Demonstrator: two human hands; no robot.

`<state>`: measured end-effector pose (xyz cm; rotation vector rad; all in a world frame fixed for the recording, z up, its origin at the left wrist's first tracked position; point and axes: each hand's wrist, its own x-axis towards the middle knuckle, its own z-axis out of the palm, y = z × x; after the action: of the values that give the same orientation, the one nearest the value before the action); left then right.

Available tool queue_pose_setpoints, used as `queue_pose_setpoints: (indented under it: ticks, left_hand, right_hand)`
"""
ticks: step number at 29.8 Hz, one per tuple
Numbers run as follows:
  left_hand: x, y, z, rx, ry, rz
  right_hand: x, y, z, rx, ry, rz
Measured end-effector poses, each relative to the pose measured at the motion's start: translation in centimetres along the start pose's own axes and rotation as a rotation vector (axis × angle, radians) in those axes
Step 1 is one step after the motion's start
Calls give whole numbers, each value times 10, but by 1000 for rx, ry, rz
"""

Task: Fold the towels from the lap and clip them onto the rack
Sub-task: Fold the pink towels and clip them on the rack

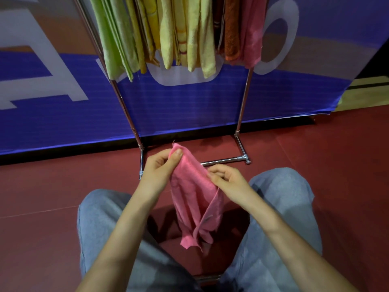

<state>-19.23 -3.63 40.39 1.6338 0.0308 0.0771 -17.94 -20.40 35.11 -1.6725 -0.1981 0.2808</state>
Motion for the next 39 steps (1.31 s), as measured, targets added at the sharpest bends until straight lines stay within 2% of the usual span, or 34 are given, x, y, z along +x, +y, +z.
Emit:
queue_pose_setpoints:
  ticks: [6, 14, 25, 28, 32, 35, 39]
  left_hand:
    - [5, 11, -18, 16, 76, 46]
    - [11, 21, -40, -36, 206, 89]
    - [12, 6, -61, 78, 306, 158]
    - [4, -10, -51, 126, 320, 204]
    - [-22, -38, -18, 284, 142, 244]
    - [-39, -56, 11, 301, 71, 223]
    - [-47, -72, 31, 321, 86, 230]
  right_hand:
    - [-6, 30, -5, 8, 35, 130]
    - [-11, 52, -10, 8, -28, 240]
    - [-10, 66, -30, -26, 250, 241]
    - [-8, 54, -28, 232, 345, 324]
    - [-4, 29, -13, 644, 291, 438]
    - [0, 17, 7, 799, 266, 505]
    - [4, 10, 19, 957, 373, 594]
